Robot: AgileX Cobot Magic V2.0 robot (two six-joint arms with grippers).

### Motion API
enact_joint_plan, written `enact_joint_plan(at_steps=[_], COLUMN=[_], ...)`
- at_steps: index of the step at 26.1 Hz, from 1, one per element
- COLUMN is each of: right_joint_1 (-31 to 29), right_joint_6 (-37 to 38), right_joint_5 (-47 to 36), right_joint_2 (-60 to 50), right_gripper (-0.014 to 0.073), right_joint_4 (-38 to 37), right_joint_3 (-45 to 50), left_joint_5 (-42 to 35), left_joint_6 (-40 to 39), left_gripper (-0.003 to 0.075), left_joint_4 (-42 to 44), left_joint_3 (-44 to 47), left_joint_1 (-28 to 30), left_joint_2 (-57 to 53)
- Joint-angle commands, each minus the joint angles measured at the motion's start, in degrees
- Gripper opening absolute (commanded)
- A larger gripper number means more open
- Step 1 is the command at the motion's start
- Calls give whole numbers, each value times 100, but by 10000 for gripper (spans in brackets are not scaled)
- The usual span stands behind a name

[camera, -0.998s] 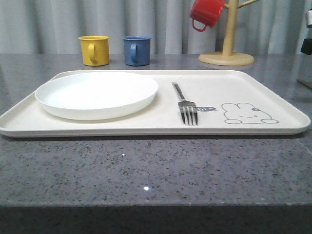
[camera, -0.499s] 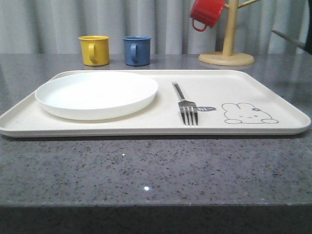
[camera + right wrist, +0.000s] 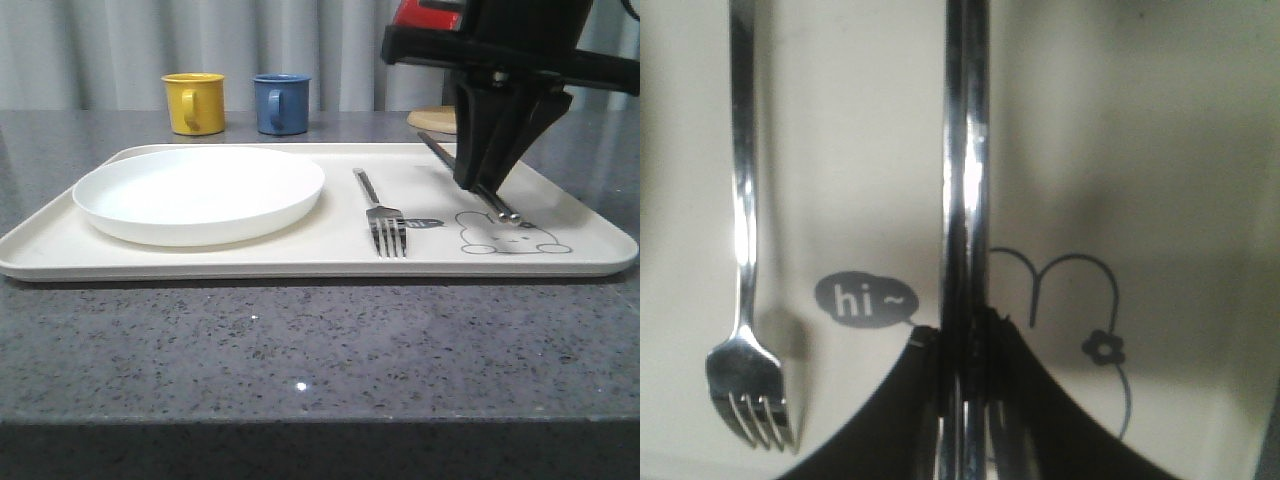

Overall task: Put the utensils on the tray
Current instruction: 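Place the chopsticks on the tray beside the fork and release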

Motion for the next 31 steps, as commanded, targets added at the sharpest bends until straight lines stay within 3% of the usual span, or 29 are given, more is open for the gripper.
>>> enact_joint_plan(at_steps=[1, 6, 13, 20, 31], right_joint_1=[3, 3, 3, -156, -2564], right_joint_6=[145, 285, 285, 188, -1532], right_joint_5=[-163, -252, -130, 172, 694], right_joint_2=[-88, -50, -42, -464, -833], right_gripper=[27, 44, 259, 280, 279], right_joint_4=[18, 20, 15, -867, -911], right_joint_3=[-178, -178, -186, -437, -502], left_joint_5=[-494, -443, -443, -443, -443], left_joint_6=[-75, -75, -75, -75, -75], left_gripper=[-18, -18, -18, -18, -18], left_joint_4=[-32, -32, -32, -32, -32], left_joint_3=[-149, -149, -149, -149, -149], left_joint_1=[21, 21, 21, 21, 21], left_joint_2=[64, 64, 64, 64, 64])
